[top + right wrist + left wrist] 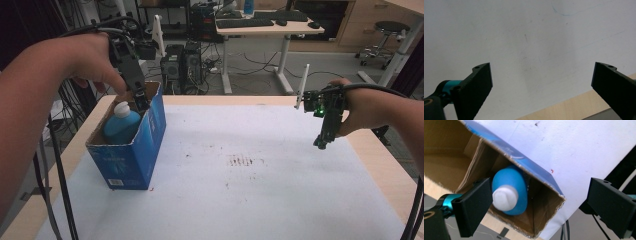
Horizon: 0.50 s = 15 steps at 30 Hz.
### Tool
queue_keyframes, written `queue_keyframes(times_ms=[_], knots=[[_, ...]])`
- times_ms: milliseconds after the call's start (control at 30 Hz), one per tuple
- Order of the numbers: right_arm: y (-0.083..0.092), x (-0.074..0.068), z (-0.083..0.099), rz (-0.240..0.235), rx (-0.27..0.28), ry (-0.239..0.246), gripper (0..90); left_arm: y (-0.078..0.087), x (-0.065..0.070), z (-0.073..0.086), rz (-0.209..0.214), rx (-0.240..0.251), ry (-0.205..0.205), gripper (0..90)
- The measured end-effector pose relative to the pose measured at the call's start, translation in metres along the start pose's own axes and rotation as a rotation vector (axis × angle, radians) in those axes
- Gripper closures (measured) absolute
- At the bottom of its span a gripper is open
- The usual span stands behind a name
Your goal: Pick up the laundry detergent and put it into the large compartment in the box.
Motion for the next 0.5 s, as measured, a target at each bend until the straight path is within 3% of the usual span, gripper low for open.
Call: queue_keyframes(times_ms=[100, 300, 400, 500], knots=[[0.0, 0.0, 0.0, -0.001, 0.002, 0.01, 2.4, -0.001, 0.009, -0.008, 0.018, 0.016, -0.068, 2.1], [0.001, -0.002, 0.0, -0.001, -0.002, 0.011, 2.4, -0.003, 0.021, -0.022, 0.035, 0.016, -0.149, 1.6], [0.003, -0.004, -0.001, 0.0, -0.001, 0.021, 2.4, -0.006, 0.03, -0.03, 0.033, 0.004, -0.213, 1.6], [0.005, -0.006, -0.001, 0.006, -0.003, 0.016, 2.4, -0.01, 0.038, -0.038, 0.06, -0.013, -0.254, 1.6]])
Point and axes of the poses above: each handheld gripper's, and its own axes: y roughly backward along the jaws, z roughly out of its underside, x roughly to its right, the point moved 7 cm from there along -y, roughly forward along the jaws, and after that the axes turned 8 degrees about -x, right-handed, at the moved point
